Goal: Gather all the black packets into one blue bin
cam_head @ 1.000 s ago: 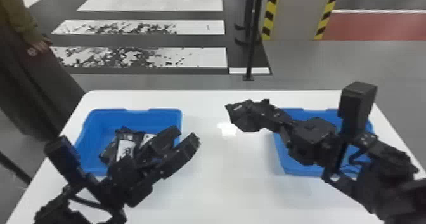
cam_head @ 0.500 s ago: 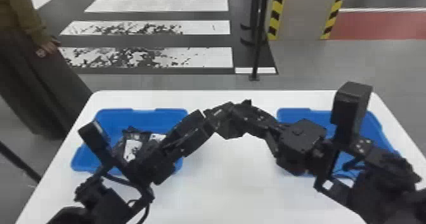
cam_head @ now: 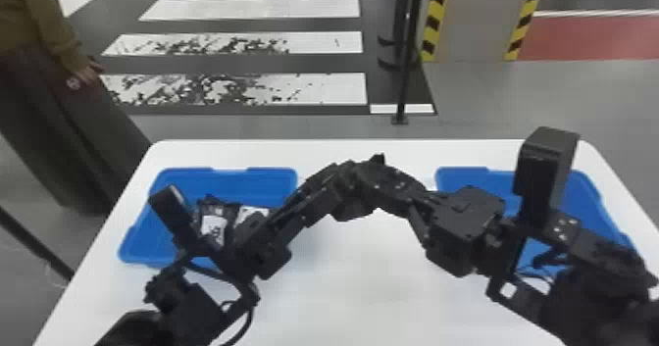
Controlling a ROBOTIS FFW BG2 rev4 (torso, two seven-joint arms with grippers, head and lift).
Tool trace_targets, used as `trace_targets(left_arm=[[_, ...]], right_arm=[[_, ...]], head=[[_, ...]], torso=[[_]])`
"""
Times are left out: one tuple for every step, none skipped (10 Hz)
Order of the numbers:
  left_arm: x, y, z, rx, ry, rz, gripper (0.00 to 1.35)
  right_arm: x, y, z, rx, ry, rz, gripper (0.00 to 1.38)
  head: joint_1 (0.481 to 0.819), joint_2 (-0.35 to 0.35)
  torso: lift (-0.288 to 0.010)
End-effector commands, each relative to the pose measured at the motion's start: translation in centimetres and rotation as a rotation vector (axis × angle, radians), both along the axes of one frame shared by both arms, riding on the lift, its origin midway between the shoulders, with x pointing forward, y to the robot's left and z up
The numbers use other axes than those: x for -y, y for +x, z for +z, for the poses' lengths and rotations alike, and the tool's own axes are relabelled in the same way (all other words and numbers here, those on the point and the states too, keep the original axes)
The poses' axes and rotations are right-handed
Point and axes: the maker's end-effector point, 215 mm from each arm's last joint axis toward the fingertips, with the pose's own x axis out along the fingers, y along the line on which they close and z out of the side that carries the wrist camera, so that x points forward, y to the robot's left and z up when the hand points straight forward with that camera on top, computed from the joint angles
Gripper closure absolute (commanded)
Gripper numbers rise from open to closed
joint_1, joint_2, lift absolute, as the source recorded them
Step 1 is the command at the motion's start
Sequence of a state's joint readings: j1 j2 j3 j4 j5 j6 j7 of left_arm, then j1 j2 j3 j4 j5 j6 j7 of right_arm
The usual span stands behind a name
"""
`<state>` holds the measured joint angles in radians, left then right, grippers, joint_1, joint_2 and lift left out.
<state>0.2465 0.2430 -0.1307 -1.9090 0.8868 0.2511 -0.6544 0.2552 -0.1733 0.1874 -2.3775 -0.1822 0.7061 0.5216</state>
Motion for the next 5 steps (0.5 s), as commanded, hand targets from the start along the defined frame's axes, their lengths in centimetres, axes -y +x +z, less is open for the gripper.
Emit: trace_targets(left_arm=[[0.57, 0.18, 0.16, 0.034, 0.020, -0.011, 0.81], [1.00, 0.11, -0.16, 0.037, 0.038, -0.025, 1.03], [0.99, -0.01, -0.35, 0.015, 0.016, -0.016, 1.13], [0.96, -0.05, -0.30, 0.020, 0.015, -0.012, 1.20], [0.48, 0.24, 0.20, 0.037, 0.010, 0.007, 1.20]], right_arm=[[-0.06, 0.12, -0.25, -0.008, 0.004, 0.002, 1.28], [-0.08, 0.21, -0.24, -0.007, 0.004, 0.002, 1.28], [-0.09, 0.27, -0.24, -0.008, 0.006, 0.002, 1.28], [0.05, 0.35, -0.43, -0.013, 0.007, 0.000, 1.28], [0.00, 0.22, -0.36, -0.019, 0.019, 0.004, 1.28]], head=[[0.695, 0.057], [0.695, 0.055], [0.695, 0.049], [0.695, 0.046], [0.695, 0.045]], torso=[[-0.110], [-0.110], [-0.110], [-0.110], [-0.110]])
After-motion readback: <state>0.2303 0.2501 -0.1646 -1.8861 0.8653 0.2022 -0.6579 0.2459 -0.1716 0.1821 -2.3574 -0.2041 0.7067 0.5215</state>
